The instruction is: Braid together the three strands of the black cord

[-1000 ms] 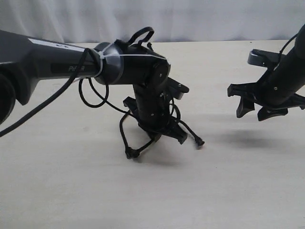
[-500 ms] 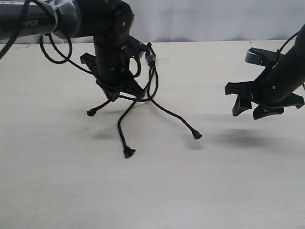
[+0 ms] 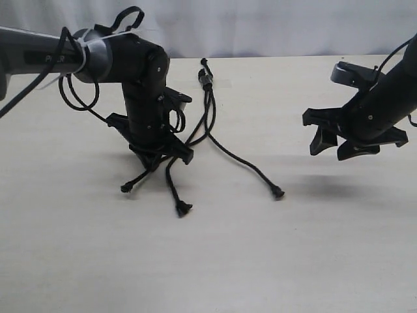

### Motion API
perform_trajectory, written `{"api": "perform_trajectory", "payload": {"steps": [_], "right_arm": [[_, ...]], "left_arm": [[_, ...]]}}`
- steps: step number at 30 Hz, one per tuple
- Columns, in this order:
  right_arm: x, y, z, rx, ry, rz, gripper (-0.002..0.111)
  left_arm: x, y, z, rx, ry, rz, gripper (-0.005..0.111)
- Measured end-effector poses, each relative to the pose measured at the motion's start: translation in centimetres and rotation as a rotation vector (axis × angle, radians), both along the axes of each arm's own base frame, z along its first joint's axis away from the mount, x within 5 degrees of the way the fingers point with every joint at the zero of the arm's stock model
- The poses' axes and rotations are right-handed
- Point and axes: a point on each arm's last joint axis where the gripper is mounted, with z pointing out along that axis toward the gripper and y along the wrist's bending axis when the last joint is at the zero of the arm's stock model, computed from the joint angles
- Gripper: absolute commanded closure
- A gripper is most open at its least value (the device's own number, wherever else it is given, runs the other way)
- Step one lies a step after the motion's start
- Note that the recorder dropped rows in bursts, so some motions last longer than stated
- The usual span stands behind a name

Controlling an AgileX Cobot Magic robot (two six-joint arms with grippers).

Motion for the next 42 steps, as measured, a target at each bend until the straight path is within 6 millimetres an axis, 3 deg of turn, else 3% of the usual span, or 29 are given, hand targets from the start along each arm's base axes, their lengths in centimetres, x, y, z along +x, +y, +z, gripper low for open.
{"api": "perform_trajectory", "payload": {"steps": [6,12,17,18,20,23,25,28,34,42], "right_arm": [[0.1,0.0,0.0,-0.001,-0.009,0.003,0.057],[0.1,0.0,0.0,-0.001,-0.011,0.002,0.057],[0.1,0.0,0.0,-0.003,-0.016,0.015,0.056],[0.1,0.1,0.0,-0.004,-0.017,0.027,0.056],[-0.1,1.0,0.3,-0.007,-0.028,0.069,0.056],[-0.7,4.9,0.6,-0.014,-0.056,0.214,0.056],[-1.5,8.1,0.6,-0.017,-0.070,0.329,0.056],[-2.6,11.4,0.3,-0.033,-0.089,0.449,0.056],[-4.2,15.5,-1.5,-0.129,-0.095,0.593,0.057],[-4.8,18.8,-4.4,-0.230,-0.065,0.674,0.057]], "left_arm": [[-0.2,-1.1,-0.5,-0.092,0.021,0.054,0.107],[-1.3,-4.7,-0.5,-0.160,-0.004,0.017,0.106],[-1.4,-4.9,-0.3,-0.173,-0.005,0.026,0.069],[-1.3,-4.8,0.9,-0.186,-0.030,0.022,0.065],[-0.9,-3.9,3.5,-0.213,-0.085,0.025,0.063],[-0.2,-0.4,7.5,-0.232,-0.135,0.077,0.063],[-0.2,2.3,9.4,-0.231,-0.155,0.120,0.064],[-0.8,4.6,10.9,-0.231,-0.177,0.161,0.064],[-4.2,7.6,12.3,-0.232,-0.215,0.171,0.064],[-9.3,8.8,11.7,-0.252,-0.261,0.190,0.064]]}}
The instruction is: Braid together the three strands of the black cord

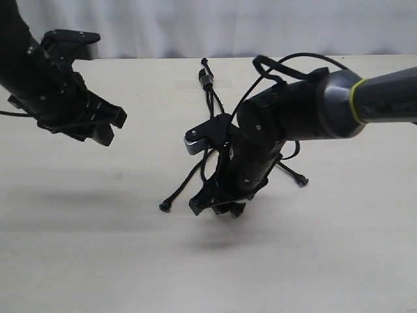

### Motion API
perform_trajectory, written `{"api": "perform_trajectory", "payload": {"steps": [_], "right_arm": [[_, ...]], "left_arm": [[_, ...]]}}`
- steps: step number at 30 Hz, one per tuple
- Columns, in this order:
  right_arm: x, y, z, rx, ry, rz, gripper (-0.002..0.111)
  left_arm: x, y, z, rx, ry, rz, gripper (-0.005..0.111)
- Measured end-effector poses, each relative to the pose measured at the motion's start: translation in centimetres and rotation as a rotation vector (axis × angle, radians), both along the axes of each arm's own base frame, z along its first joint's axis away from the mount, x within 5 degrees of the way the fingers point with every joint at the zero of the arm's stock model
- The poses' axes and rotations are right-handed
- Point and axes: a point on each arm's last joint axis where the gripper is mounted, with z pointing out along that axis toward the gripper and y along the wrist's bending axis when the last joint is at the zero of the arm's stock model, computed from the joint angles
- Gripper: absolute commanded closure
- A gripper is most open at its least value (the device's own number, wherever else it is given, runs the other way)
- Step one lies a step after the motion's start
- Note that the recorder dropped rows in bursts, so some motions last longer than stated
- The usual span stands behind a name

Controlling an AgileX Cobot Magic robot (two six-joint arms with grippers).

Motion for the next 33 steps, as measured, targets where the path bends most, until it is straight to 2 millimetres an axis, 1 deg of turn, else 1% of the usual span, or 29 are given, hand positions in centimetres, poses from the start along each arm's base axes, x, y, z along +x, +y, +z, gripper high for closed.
{"api": "perform_trajectory", "payload": {"steps": [3,6,9,10,14,16,18,20,23,25,27,31,33], "right_arm": [[0.3,0.4,-0.8,-0.008,0.005,0.003,0.058],[0.4,0.3,-1.6,-0.046,0.012,0.025,0.070],[0.4,0.1,-1.8,-0.069,0.023,0.034,0.093],[0.4,0.1,-1.8,-0.078,0.025,0.041,0.103],[0.3,-0.1,-1.7,-0.101,0.029,0.053,0.104],[0.3,-0.2,-1.2,-0.102,0.020,0.057,0.104],[0.3,-0.4,0.0,-0.105,-0.016,0.074,0.104],[0.8,-1.0,1.4,-0.117,-0.075,0.093,0.104],[2.3,-2.5,2.8,-0.127,-0.186,0.078,0.104],[3.5,-3.7,3.0,-0.136,-0.239,0.053,0.104],[4.5,-4.9,2.7,-0.138,-0.263,0.027,0.104],[6.3,-6.7,1.4,-0.114,-0.298,-0.015,0.104],[7.0,-7.2,0.7,-0.092,-0.318,-0.026,0.104]], "left_arm": [[-1.2,0.1,-0.6,-0.016,-0.004,0.016,0.064],[-1.9,0.1,-1.2,-0.038,0.008,0.036,0.064],[-2.2,0.1,-1.7,-0.057,0.014,0.052,0.064],[-2.3,0.0,-1.9,-0.062,0.016,0.057,0.064],[-2.3,-0.1,-2.1,-0.082,0.013,0.074,0.064],[-2.3,-0.1,-2.0,-0.087,0.007,0.079,0.064],[-2.3,-0.1,-2.0,-0.089,0.008,0.080,0.064],[-2.3,-0.1,-2.0,-0.088,0.006,0.080,0.064],[-2.3,-0.1,-2.0,-0.090,0.011,0.080,0.064],[-2.4,-0.1,-2.0,-0.091,0.018,0.079,0.064],[-2.4,-0.1,-2.1,-0.090,0.022,0.078,0.064],[-2.5,-0.1,-2.1,-0.091,0.035,0.076,0.064],[-2.6,-0.2,-2.0,-0.097,0.044,0.078,0.064]]}}
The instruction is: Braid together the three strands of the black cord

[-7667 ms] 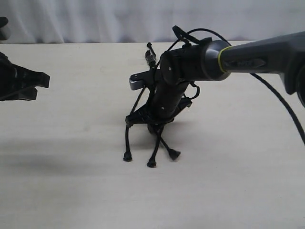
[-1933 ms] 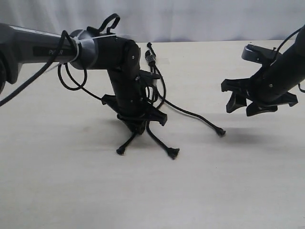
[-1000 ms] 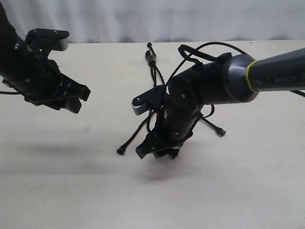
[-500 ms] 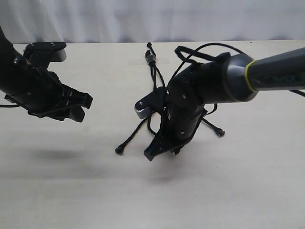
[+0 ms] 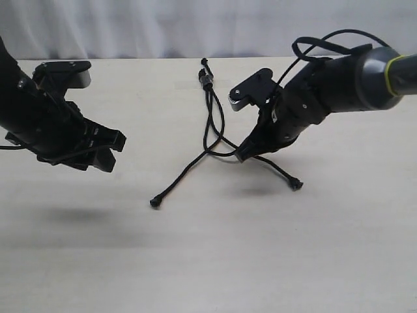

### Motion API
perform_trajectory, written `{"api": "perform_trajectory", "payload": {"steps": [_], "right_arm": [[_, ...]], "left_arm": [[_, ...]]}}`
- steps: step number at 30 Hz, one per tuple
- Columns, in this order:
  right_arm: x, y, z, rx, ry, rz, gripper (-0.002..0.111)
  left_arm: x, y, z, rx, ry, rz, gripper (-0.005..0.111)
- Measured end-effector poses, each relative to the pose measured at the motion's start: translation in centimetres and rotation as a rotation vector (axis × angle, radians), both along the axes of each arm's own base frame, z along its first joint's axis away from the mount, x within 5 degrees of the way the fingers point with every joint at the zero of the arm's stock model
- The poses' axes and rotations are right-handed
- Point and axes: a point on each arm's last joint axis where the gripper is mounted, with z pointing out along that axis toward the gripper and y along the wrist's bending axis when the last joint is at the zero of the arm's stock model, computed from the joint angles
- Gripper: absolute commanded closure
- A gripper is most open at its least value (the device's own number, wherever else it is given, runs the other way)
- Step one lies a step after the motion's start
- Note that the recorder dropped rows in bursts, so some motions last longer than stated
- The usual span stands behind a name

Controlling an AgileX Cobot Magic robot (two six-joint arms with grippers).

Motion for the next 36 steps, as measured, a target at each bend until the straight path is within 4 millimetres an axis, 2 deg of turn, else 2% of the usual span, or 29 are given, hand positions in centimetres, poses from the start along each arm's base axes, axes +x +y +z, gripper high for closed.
{"api": "perform_trajectory", "payload": {"steps": [4,8,12,19,23,27,32,36], "right_arm": [[0.9,-1.1,-2.0,0.006,0.015,-0.026,0.104],[0.8,-1.8,-3.2,-0.026,0.069,-0.050,0.104],[0.4,-2.0,-3.3,-0.045,0.119,-0.073,0.104],[-1.3,-1.0,-3.0,0.046,0.321,-0.015,0.104],[-2.4,0.1,-3.0,0.164,0.441,0.024,0.104],[-3.1,0.9,-2.9,0.249,0.521,0.046,0.104],[-3.5,1.0,-3.2,0.274,0.558,0.044,0.104],[-4.6,0.8,-3.6,0.290,0.592,0.016,0.104]], "left_arm": [[-0.1,0.0,0.0,-0.006,0.011,0.001,0.064],[-0.1,-0.1,0.0,-0.007,0.011,0.002,0.064],[-0.1,-0.1,0.0,-0.007,0.011,0.002,0.065],[-0.1,-0.1,0.0,-0.007,0.011,0.002,0.093],[-0.1,-0.1,0.0,-0.007,0.011,0.002,0.102],[0.0,-0.1,0.0,-0.010,0.003,0.006,0.104],[0.4,-0.1,-0.1,-0.012,-0.025,0.019,0.104],[1.1,-0.3,-1.9,-0.013,0.013,0.031,0.104]]}}
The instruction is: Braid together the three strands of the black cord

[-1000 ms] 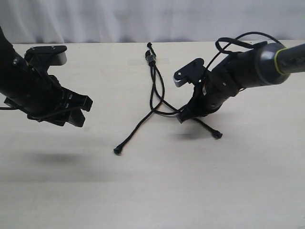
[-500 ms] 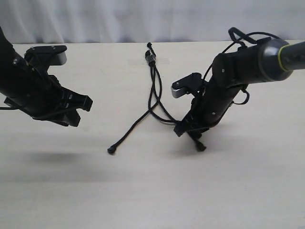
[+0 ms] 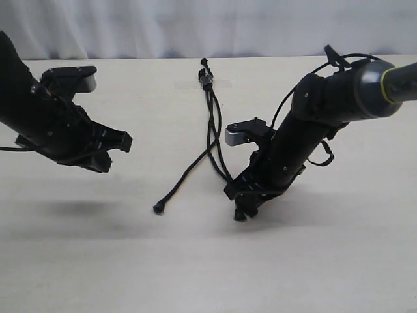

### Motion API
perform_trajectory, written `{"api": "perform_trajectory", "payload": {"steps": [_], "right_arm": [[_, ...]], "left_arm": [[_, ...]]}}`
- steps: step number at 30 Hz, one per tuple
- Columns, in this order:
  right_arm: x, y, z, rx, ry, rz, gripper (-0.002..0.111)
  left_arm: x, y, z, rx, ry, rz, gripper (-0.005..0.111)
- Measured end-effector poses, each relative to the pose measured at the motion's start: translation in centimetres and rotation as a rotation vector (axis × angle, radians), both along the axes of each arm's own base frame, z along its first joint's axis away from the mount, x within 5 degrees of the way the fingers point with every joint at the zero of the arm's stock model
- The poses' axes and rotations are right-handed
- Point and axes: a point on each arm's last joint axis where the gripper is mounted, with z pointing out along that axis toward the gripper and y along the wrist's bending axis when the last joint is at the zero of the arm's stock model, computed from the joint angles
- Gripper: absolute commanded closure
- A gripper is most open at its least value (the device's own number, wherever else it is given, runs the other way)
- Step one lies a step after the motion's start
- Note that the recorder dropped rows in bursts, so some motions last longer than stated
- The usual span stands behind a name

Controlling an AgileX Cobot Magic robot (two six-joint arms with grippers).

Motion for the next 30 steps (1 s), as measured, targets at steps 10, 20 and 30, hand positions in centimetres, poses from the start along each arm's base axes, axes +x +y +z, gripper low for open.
{"api": "perform_trajectory", "payload": {"steps": [10,20,30], "right_arm": [[-0.7,-0.1,-0.3,0.021,0.002,-0.055,0.104],[-0.9,0.0,-0.4,0.033,0.010,-0.074,0.104],[-0.8,0.2,-0.3,0.061,0.014,-0.114,0.101]], "left_arm": [[1.6,-3.2,-5.3,-0.063,0.015,-0.013,0.104],[0.9,-7.3,-9.1,-0.073,0.055,-0.015,0.104],[-0.5,-10.4,-9.2,-0.105,0.071,-0.058,0.104]]}}
